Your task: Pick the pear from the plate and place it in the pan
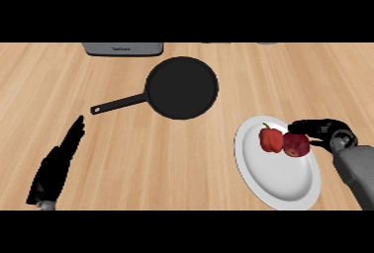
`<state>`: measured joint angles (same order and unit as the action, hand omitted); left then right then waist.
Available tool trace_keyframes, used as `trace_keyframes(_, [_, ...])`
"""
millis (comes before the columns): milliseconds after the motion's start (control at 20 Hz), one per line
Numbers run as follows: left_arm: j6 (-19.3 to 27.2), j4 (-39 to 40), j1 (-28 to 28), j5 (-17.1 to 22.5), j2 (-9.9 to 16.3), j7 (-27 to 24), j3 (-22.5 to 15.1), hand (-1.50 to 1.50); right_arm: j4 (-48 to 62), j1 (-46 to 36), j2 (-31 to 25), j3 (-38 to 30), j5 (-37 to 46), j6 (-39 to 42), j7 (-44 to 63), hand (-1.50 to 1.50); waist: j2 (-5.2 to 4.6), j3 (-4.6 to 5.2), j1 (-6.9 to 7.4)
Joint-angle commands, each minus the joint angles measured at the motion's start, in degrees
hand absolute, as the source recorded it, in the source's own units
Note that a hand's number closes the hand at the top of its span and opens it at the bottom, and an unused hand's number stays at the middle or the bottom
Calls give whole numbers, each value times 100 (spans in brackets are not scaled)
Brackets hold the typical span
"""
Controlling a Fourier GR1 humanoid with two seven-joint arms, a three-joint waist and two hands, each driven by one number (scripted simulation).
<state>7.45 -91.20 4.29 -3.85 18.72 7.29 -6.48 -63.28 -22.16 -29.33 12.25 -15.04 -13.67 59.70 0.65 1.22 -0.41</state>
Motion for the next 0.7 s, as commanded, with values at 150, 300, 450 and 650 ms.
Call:
trace_keyframes(150, [-175,112,-17,145,45,-47,195,0,-715,106,782,976,1177,-1421,1006,150,-28,-99,19])
trace_keyframes(300, [-74,25,56,24,2,-58,98,0,-499,283,945,1791,2157,-1702,1376,150,22,-49,99])
trace_keyframes(450, [-118,56,-38,13,69,57,114,0,-238,361,831,2187,3005,-1748,1543,150,31,-16,22])
trace_keyframes(650, [-107,84,5,22,102,75,175,0,-292,-26,527,2368,4293,-2005,1696,150,138,-5,-86])
